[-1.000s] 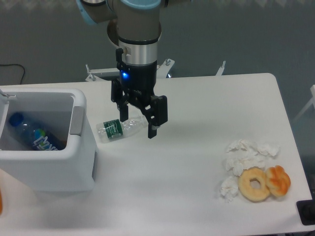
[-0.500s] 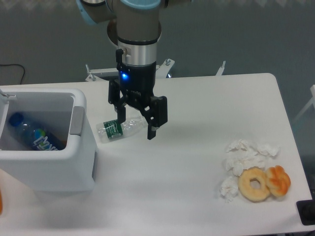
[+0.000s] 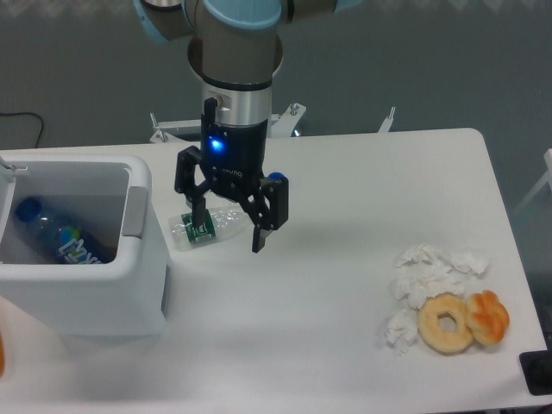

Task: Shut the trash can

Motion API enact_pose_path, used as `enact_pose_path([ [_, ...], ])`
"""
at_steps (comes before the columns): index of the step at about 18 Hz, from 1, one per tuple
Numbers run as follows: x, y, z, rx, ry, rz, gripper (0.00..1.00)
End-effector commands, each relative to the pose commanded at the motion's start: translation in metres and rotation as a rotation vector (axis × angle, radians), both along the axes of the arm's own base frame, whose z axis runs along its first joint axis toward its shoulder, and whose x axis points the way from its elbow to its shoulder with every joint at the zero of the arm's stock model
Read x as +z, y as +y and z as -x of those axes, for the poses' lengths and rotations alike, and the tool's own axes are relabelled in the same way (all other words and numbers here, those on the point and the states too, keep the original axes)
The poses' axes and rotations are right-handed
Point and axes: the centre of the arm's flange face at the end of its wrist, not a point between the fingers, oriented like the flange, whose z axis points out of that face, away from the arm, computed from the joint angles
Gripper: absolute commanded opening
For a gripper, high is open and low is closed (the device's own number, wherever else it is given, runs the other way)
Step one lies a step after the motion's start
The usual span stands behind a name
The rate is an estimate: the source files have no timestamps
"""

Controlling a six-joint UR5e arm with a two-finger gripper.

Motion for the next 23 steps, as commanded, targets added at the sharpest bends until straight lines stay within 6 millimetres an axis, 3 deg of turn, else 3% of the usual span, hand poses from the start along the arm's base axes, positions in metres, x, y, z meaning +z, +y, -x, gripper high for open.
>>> enact_pose_path([
  [2, 0.009, 0.004, -0.011, 0.032, -0.035, -0.028, 1.0],
  [6, 0.019, 0.018, -0.053, 0.112, -0.163, -0.081, 1.0],
  [10, 0.052, 0.019, -0.085, 0.167, -0.307, -0.178, 1.0],
  [15, 0.084, 0.017, -0.12, 0.068, -0.434, -0.268, 1.0],
  [23, 0.095, 0.027, -0.172, -0.097, -0.543, -0.311, 1.0],
])
